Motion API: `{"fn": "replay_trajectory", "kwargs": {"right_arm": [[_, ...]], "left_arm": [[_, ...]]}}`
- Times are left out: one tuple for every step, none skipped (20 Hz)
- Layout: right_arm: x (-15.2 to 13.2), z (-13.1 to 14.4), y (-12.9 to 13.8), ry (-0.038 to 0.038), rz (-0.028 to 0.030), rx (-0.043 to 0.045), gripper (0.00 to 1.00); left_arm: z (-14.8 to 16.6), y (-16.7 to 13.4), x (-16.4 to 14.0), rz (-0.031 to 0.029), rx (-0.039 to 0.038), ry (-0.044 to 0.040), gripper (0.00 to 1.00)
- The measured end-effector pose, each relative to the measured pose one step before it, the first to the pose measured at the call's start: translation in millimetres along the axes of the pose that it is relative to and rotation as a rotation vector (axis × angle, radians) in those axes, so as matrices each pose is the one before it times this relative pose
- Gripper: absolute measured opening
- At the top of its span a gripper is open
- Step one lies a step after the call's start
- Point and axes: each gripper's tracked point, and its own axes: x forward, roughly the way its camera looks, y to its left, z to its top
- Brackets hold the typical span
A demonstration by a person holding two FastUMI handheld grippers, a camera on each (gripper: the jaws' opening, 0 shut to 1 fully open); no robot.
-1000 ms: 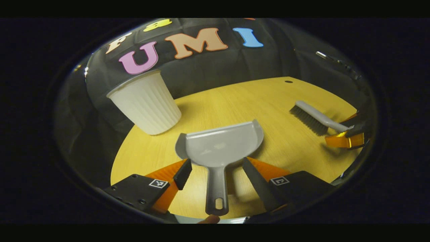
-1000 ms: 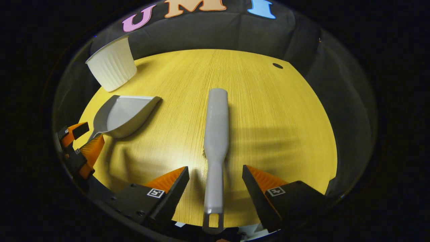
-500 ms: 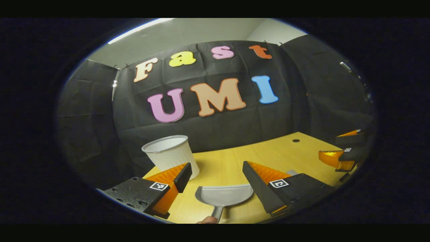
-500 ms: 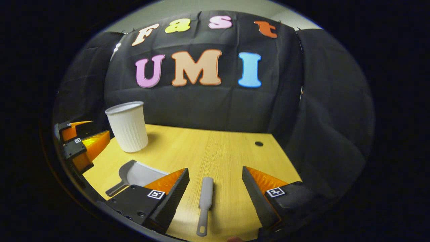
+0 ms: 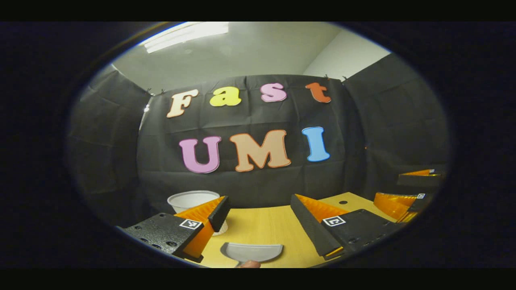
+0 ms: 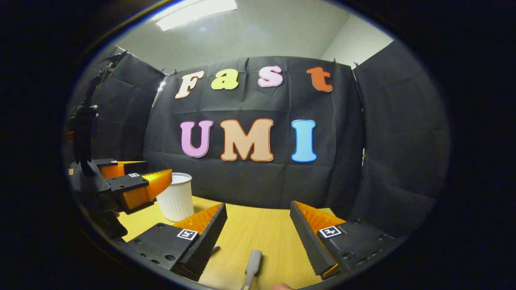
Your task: Pick up the small broom and dustpan from the desktop, sweep the trash into the dustpan with the broom, and then empty the trash into the garbage bin.
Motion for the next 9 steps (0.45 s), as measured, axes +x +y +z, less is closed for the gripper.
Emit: {"fn": "replay_trajectory", "kwargs": {"right_arm": [[-0.64,6.93,0.51,-0.01965,-0.01160,-0.00915,0.93],[1.12,2.79,0.13,-0.00286,-0.01029,-0.00350,0.92],[-0.57,0.38,2.17,-0.00056,-0.00476,0.00616,0.92],[1.23,-0.84,4.02,0.00567,0.00203,0.00908,0.93],[-0.46,-2.06,2.68,0.00464,0.00167,0.00679,0.92],[1.45,0.16,0.94,0.00571,0.00100,0.00007,0.92],[1.96,0.17,-0.18,-0.00004,-0.00029,-0.00472,0.93],[0.06,2.12,1.56,-0.00497,-0.00116,-0.00336,0.92],[2.61,1.43,1.99,-0.00286,0.00161,-0.00040,0.92]], "left_arm": [[6.74,-1.17,-0.04,-0.00609,0.01159,-0.02669,0.93],[3.67,-0.98,0.72,-0.00896,0.00394,-0.01317,0.93],[1.98,-1.45,-0.30,-0.00869,0.00273,-0.00640,0.93],[-0.59,0.79,-2.88,-0.00411,-0.00055,-0.00777,0.93],[2.56,-0.13,-0.34,-0.00304,-0.00655,-0.01147,0.93],[-1.48,0.80,0.69,-0.00020,-0.00790,0.00124,0.93],[-2.39,-0.20,0.99,-0.00108,-0.00777,0.00674,0.93],[-1.59,0.63,1.49,-0.00088,-0.00404,0.01052,0.93],[-2.13,0.48,0.62,-0.00124,0.00148,0.00988,0.92]]}}
